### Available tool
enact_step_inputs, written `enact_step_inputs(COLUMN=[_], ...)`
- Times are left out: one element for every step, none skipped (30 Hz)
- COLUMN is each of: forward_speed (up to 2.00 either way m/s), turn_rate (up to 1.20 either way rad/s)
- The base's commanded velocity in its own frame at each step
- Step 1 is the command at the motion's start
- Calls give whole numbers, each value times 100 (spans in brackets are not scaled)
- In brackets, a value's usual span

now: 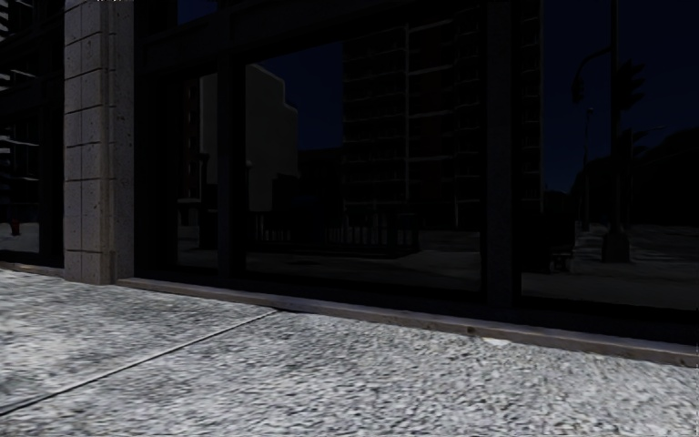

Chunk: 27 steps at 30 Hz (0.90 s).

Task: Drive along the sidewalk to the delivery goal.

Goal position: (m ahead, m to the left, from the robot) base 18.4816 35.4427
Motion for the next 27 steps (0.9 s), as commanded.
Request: enact_step_inputs(forward_speed=[200,200,200,200,200,200,200,200,200,200,200,200,200,200,200,200,200,200,200,200,200,200,200,200,200,200,200], turn_rate=[89,89,89,89,89,89,89,89,89,89,89,89,89,89,89,89,89,89,89,89,89,89,89,89,89,89,89])
